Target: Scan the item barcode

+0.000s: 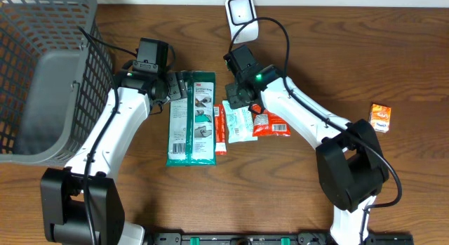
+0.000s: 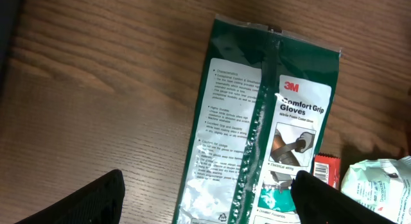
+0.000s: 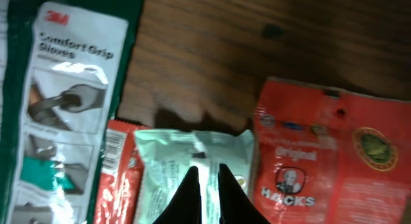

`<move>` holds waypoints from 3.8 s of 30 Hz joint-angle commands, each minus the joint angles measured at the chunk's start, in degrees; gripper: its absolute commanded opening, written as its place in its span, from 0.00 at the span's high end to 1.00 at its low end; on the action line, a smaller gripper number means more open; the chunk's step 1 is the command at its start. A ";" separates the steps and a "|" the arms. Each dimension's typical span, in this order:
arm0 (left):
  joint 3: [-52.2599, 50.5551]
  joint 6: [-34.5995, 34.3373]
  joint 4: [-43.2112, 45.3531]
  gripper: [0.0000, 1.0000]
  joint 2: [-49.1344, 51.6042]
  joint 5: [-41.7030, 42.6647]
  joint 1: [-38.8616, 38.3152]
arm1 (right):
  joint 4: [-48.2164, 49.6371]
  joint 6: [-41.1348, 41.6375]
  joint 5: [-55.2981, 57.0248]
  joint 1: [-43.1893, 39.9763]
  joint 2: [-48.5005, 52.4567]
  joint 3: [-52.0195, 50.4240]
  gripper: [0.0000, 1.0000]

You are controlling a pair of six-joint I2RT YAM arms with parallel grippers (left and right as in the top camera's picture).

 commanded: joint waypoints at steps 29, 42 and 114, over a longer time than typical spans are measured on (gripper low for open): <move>0.61 0.57 0.02 0.16 -0.39 -0.72 -0.04 | -12.31 -5.73 -14.67 -21.09 -0.94 -4.37 0.45; 0.61 0.55 0.07 0.16 -0.39 -0.72 -0.04 | 3.78 -13.77 -40.57 -28.04 -0.92 -17.40 0.34; 0.50 0.57 8.96 0.92 1.40 20.70 -21.31 | 12.07 -6.91 -37.70 -42.71 -20.33 -40.44 0.42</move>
